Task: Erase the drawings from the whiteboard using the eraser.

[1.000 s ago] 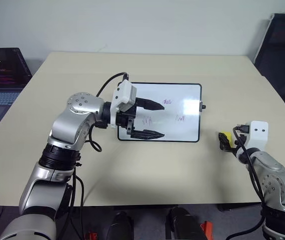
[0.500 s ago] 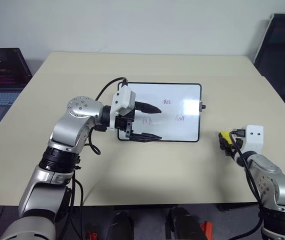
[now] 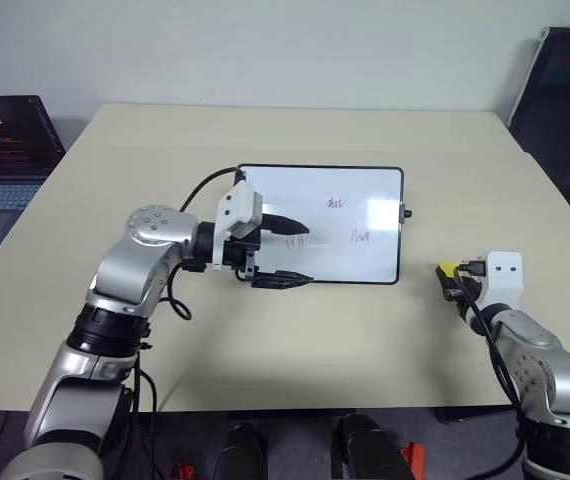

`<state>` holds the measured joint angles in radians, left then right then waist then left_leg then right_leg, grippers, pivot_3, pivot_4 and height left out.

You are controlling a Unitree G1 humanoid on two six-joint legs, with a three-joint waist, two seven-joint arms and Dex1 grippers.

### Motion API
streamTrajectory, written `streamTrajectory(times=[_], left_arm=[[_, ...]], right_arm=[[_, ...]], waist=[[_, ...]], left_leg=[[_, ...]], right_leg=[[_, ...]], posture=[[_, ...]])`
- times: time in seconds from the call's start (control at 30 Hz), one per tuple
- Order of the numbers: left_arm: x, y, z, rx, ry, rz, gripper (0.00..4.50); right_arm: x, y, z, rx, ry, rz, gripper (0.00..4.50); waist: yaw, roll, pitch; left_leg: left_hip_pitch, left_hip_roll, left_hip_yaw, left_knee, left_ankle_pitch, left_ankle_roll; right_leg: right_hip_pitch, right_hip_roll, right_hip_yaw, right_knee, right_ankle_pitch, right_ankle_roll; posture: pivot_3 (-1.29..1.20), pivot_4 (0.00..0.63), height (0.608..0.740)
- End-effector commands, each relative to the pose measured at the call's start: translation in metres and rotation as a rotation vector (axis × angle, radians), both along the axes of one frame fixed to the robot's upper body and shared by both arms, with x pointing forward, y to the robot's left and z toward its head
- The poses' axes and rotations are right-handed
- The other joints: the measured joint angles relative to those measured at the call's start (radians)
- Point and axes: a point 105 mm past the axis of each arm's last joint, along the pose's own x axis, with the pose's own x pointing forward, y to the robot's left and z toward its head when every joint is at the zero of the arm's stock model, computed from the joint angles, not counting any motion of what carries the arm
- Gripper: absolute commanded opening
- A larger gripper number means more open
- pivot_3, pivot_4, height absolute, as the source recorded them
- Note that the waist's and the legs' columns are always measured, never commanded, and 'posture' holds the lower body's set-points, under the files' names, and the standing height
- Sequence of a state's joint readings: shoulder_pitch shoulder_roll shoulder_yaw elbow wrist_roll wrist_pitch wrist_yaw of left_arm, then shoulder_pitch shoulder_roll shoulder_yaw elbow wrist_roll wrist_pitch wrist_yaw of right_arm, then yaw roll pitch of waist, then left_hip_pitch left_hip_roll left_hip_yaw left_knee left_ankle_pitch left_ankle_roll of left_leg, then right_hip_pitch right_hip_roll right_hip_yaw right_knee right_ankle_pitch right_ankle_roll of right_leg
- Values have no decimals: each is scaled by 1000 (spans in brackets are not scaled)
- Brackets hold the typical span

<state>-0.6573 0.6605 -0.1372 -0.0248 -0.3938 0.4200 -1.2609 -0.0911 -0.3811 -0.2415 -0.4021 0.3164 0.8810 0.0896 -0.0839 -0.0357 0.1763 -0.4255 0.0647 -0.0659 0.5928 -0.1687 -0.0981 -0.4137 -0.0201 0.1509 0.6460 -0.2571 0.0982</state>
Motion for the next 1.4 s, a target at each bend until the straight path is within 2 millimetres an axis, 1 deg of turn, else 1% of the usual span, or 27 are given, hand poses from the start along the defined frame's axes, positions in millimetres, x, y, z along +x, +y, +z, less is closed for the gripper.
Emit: streamTrajectory(times=[0.03, 0.13, 0.27, 0.37, 0.47, 0.57, 0.67, 0.83, 0.97, 1.1, 1.2, 1.3, 1.4], left_arm=[[4, 19, 9, 21, -57, 130, 4500], [8, 27, 8, 13, -54, 239, 4500], [5, 28, 7, -3, -32, 296, 4500], [6, 31, 1, 8, -10, 321, 4500], [8, 36, -2, 7, 13, 345, 4500], [13, 46, -5, 18, 16, 389, 4500], [14, 53, -7, 24, 29, 410, 4500], [11, 53, -11, 22, 57, 399, 4500], [-1, 42, -9, -7, 74, 308, 4500], [-4, 37, -7, -18, 79, 268, 4500], [-9, 32, -8, -17, 95, 219, 4500], [-10, 32, -10, -8, 94, 204, 4500], [-9, 35, -13, 1, 94, 205, 4500]], right_arm=[[-11, 9, 33, -152, -143, 109, 907], [-23, 24, 44, -133, -171, 174, 905], [-29, 64, 67, -96, -245, 356, 885], [-25, 93, 78, -151, -268, 498, 882], [-13, 105, 87, -234, -292, 538, 881], [-4, 111, 94, -245, -314, 534, 881], [2, 115, 96, -294, -321, 551, 881], [15, 118, 94, -356, -319, 540, 880], [26, 123, 89, -401, -325, 537, 880], [32, 132, 84, -413, -325, 552, 878], [37, 138, 74, -445, -313, 571, 877], [37, 140, 65, -469, -278, 596, 877], [29, 136, 42, -487, -163, 649, 870]], waist=[[0, 1, 0], [0, 1, 0], [-1, 0, 0], [-4, 1, 0], [-1, 0, 0], [2, 0, 0], [4, 0, 0], [2, 0, 0], [2, 0, 0], [2, 0, 0], [1, 0, 0], [2, 0, 0], [2, 0, 0]], left_leg=[[0, 0, 0, 0, 0, 0], [0, 0, 0, 0, 0, 0], [0, 0, 0, 2, 0, 0], [0, 0, 0, 2, 0, 0], [0, 0, 0, 2, 0, 0], [-1, 0, 0, 1, 0, 0], [-3, 0, 0, 1, 0, 0], [-6, 0, 0, 1, 0, 0], [-6, 0, 0, 1, 0, 0], [-6, 0, 0, 1, 0, 0], [-6, 0, 0, 1, 0, 0], [-6, 0, 0, 1, 0, 0], [-6, 0, 0, 1, 0, 0]], right_leg=[[0, 0, 0, 0, 0, 0], [-1, 0, 0, 0, 0, 0], [0, 0, 1, 1, 0, 0], [0, 0, 1, 1, 0, -1], [0, 0, 0, 1, 1, -1], [-1, 0, 0, 0, 0, -1], [-3, 0, 0, 0, 0, 0], [-7, 0, -1, 1, 0, 0], [-7, 0, 0, 1, 0, 0], [-7, 0, -1, 1, 0, 0], [-7, 0, -1, 1, 0, 0], [-7, 0, -1, 2, 0, 0], [-6, 0, -1, 2, 1, 1]], posture=[[0, 150, 740], [0, 150, 740], [0, 150, 740], [0, 150, 740], [0, 150, 740], [0, 150, 740], [0, 150, 740], [0, 150, 740], [0, 150, 740], [0, 150, 740], [0, 150, 740], [0, 150, 740], [0, 150, 740]])
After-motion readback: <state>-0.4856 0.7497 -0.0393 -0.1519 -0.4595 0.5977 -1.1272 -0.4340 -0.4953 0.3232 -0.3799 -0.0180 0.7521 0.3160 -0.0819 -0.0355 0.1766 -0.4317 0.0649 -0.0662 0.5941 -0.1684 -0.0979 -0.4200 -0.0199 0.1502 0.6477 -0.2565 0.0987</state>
